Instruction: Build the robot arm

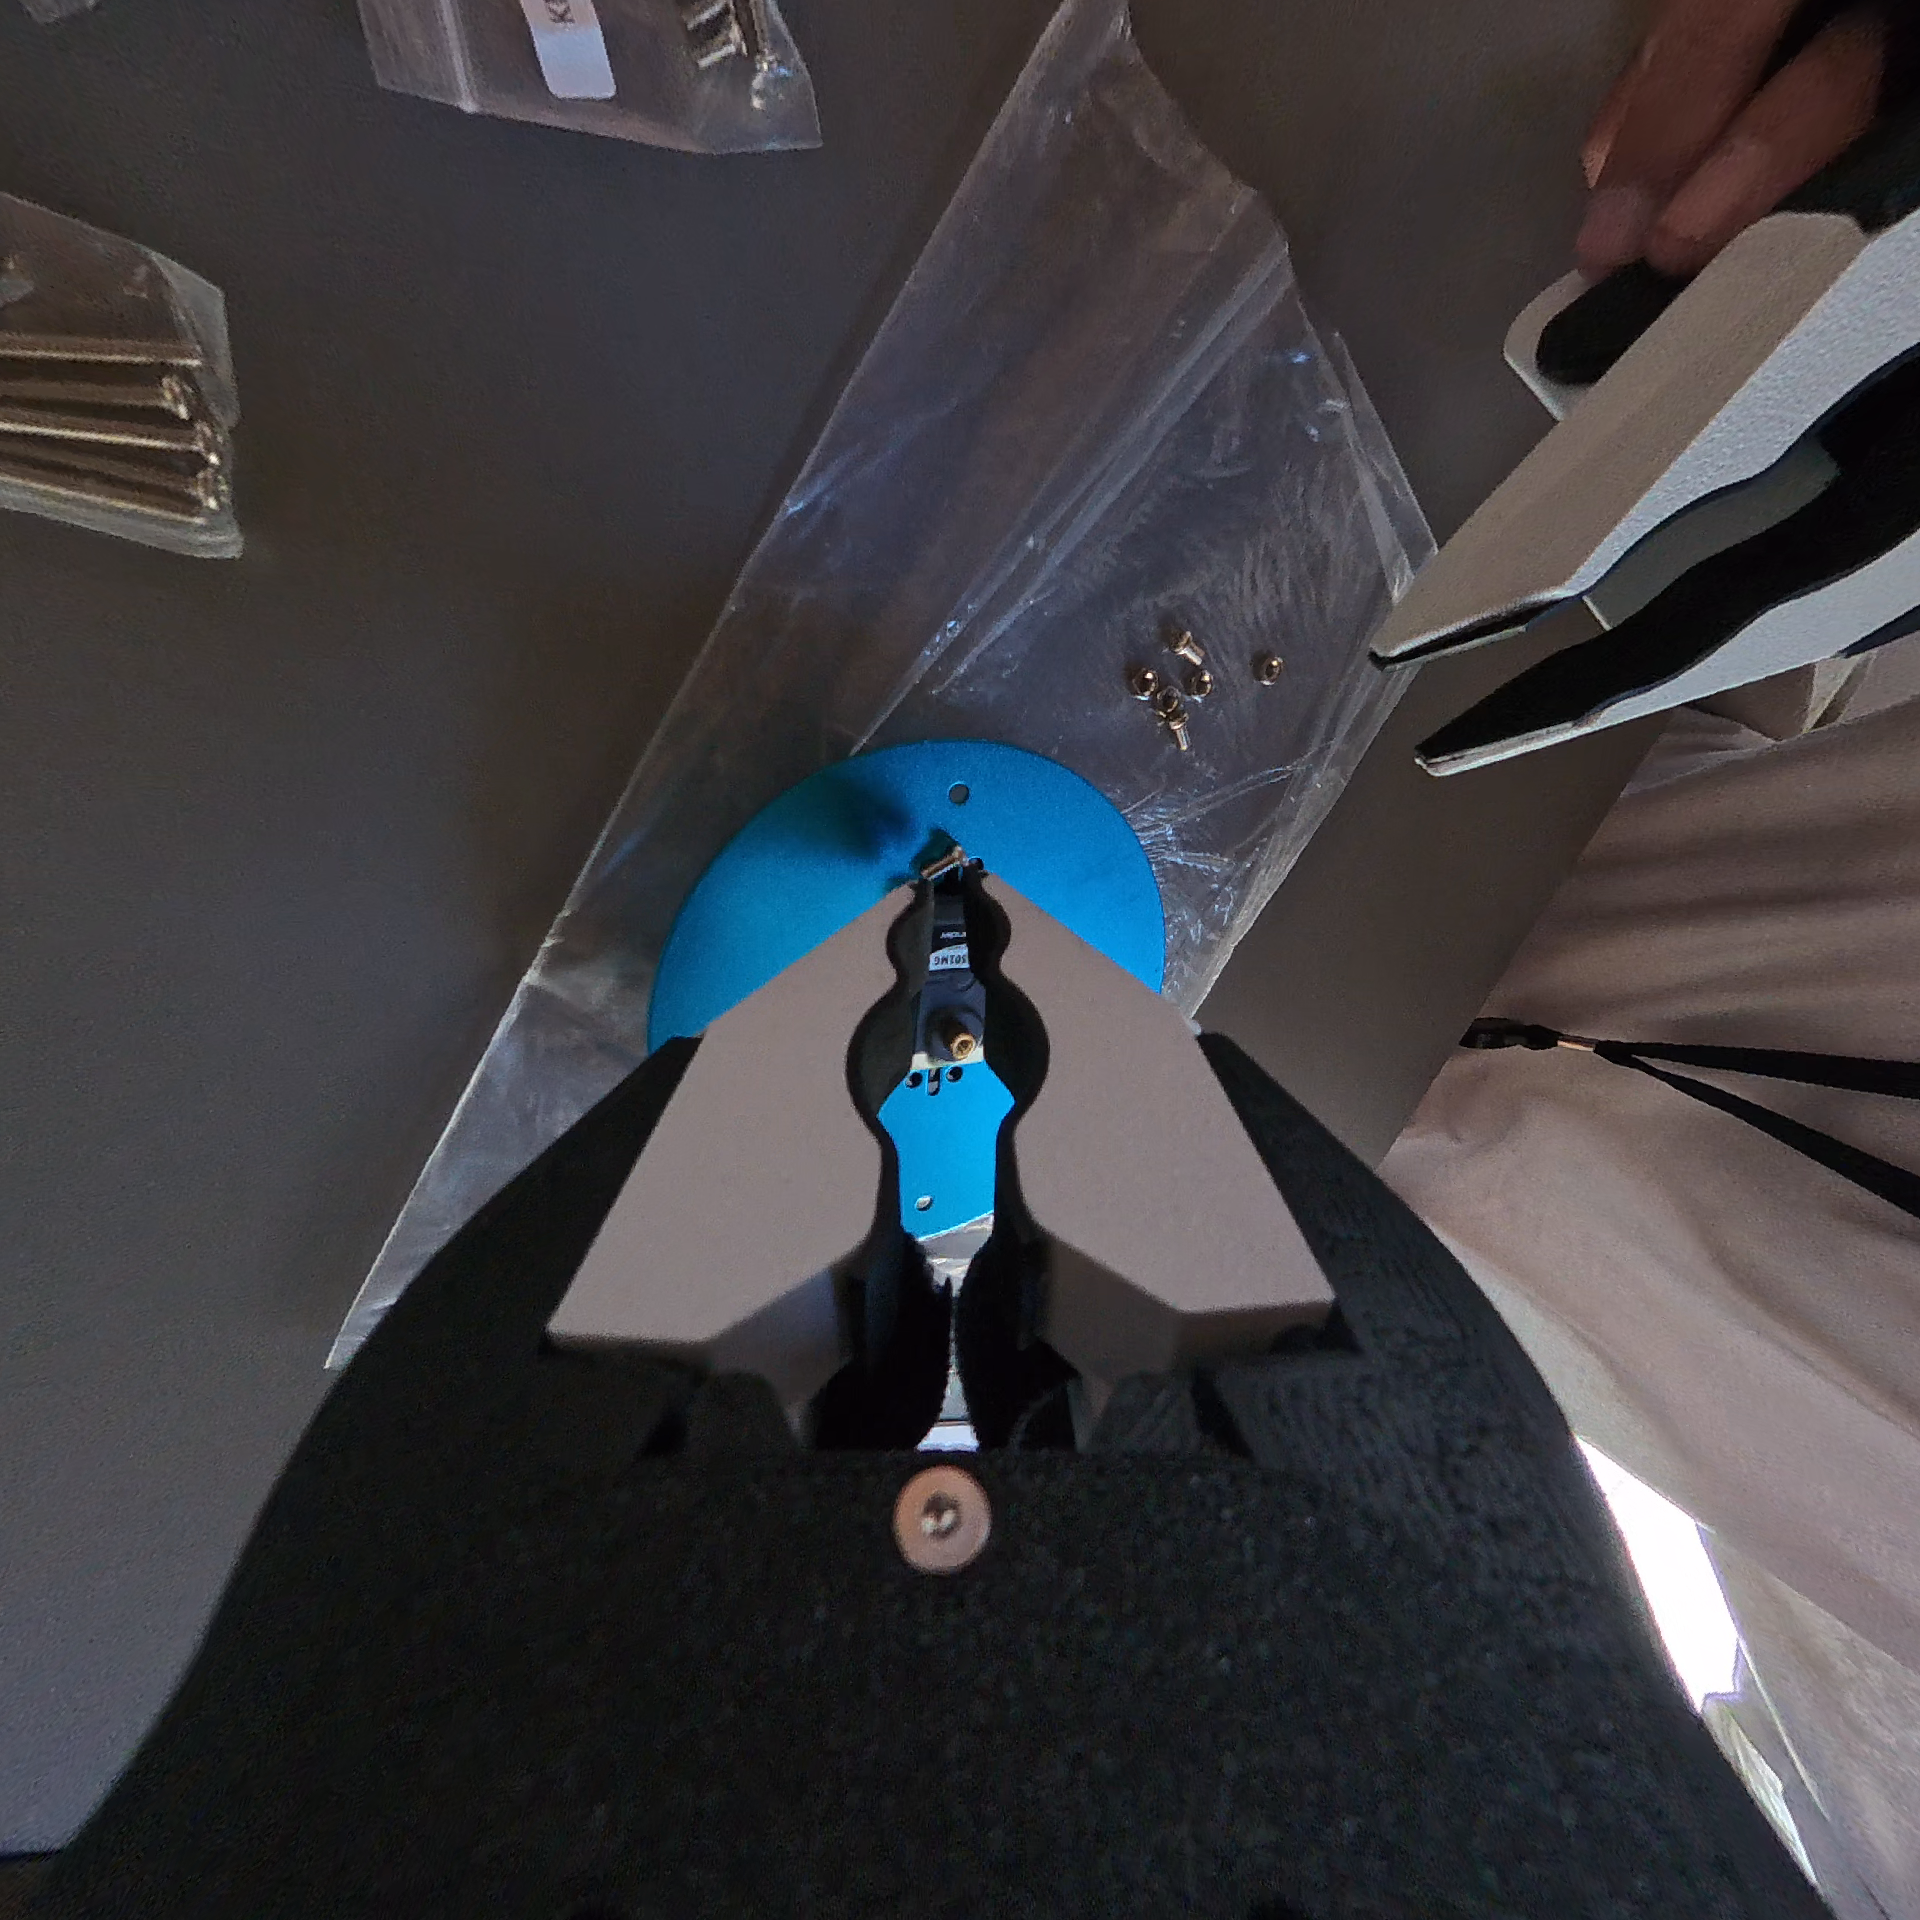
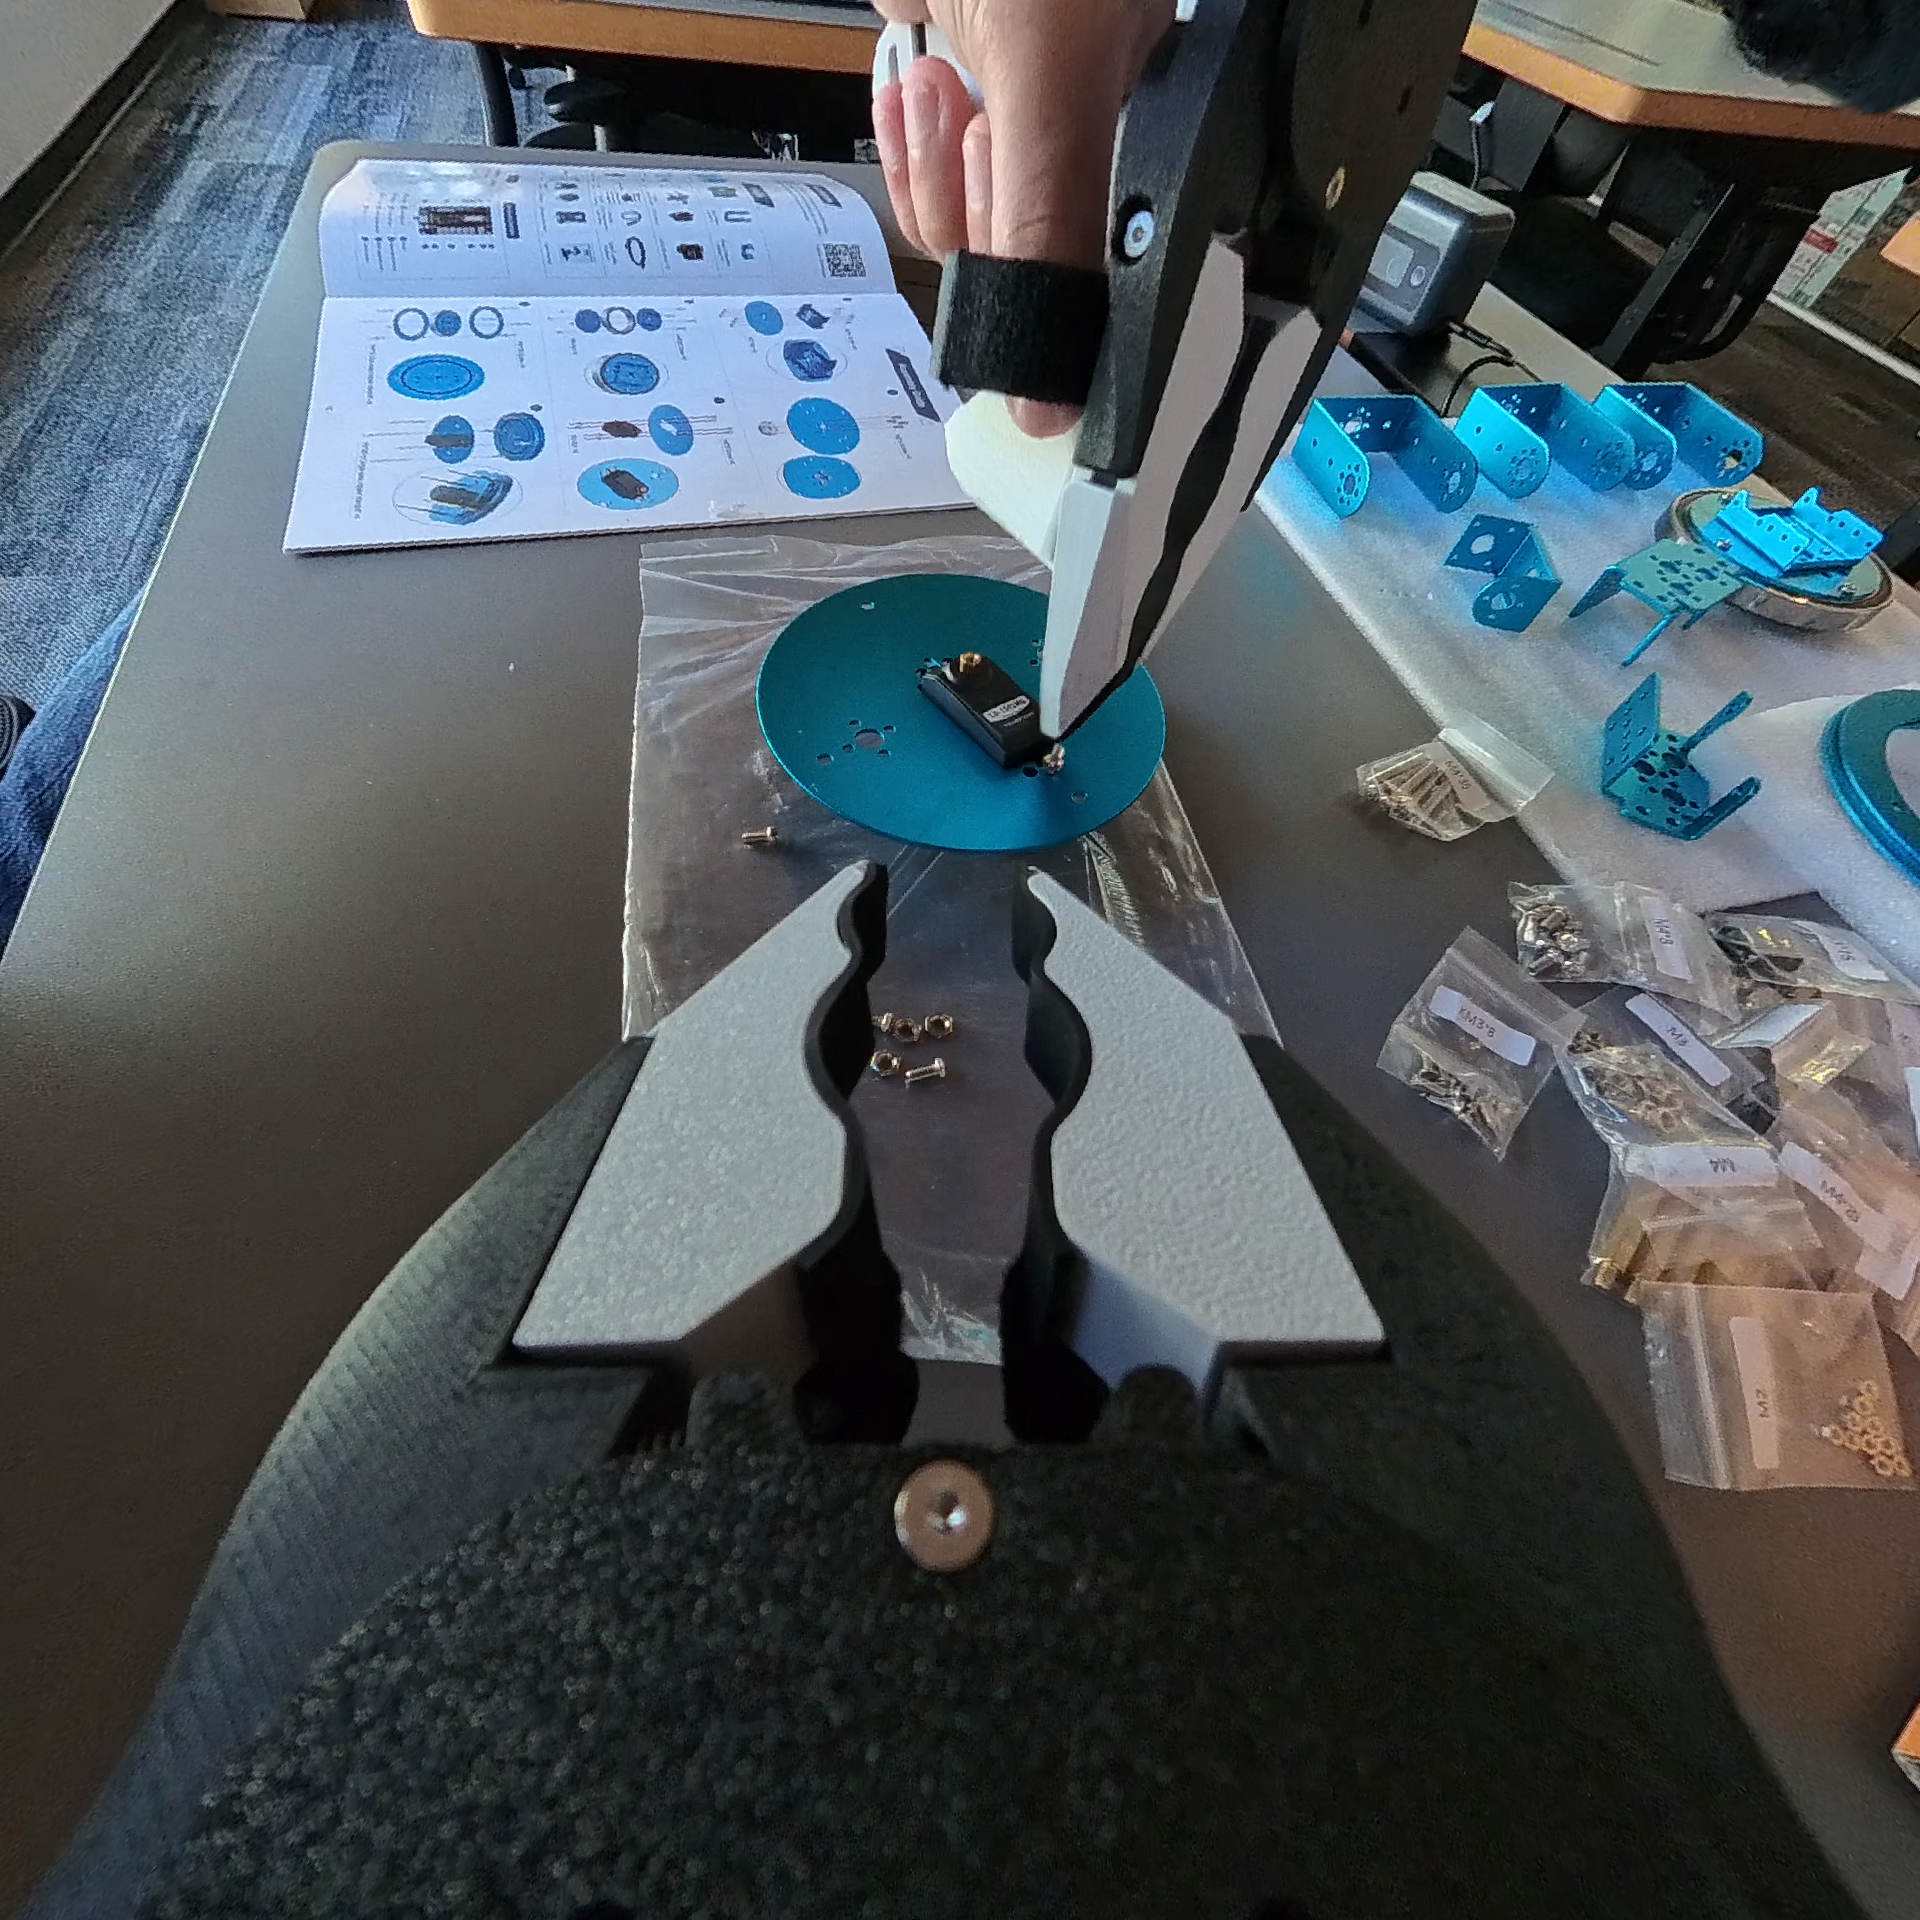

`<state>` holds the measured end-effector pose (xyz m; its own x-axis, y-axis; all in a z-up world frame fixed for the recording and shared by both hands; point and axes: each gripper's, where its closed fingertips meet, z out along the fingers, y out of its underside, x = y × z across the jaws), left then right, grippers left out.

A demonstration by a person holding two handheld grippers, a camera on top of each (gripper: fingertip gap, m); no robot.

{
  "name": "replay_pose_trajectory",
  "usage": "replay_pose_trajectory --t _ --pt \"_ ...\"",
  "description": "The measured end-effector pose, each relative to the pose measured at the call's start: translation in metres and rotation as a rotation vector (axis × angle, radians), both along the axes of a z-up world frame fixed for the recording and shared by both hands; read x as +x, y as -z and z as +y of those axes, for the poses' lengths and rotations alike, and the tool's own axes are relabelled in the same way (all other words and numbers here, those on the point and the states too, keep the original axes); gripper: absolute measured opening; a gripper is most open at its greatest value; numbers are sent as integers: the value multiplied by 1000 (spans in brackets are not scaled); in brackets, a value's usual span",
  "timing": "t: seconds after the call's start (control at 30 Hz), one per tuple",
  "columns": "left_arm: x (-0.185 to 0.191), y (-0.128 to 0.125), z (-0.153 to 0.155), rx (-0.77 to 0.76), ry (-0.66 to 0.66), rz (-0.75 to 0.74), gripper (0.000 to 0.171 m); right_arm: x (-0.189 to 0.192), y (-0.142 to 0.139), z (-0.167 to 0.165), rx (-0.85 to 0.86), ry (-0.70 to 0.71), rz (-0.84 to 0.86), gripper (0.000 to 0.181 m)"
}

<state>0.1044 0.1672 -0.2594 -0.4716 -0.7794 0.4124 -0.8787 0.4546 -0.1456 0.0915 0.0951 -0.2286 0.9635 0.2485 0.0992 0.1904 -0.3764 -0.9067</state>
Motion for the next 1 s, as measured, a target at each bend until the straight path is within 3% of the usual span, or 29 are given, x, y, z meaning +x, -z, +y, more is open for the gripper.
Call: replay_pose_trajectory --t 0.17,0.33,0.5,0.63,0.8,1.0 --pt "6 -11 2 2 -7 -79 5 0 0 0 2 3 -10 22" --pt "3 -36 20 -51 -20 -387 8 5 -5 4 71 -2 -59 19" --pt "-8 -62 29 -410 -184 -754 27 9 -7 29 30 -40 -14 16" --pt "-14 -45 50 -491 -201 -741 32 12 -2 60 -51 -176 -1 14" --pt "-12 -43 65 -517 -234 -848 32 8 13 67 -169 -462 2 23" --pt "-13 -27 69 -493 -225 -803 32 12 26 74 -229 -502 -95 12"
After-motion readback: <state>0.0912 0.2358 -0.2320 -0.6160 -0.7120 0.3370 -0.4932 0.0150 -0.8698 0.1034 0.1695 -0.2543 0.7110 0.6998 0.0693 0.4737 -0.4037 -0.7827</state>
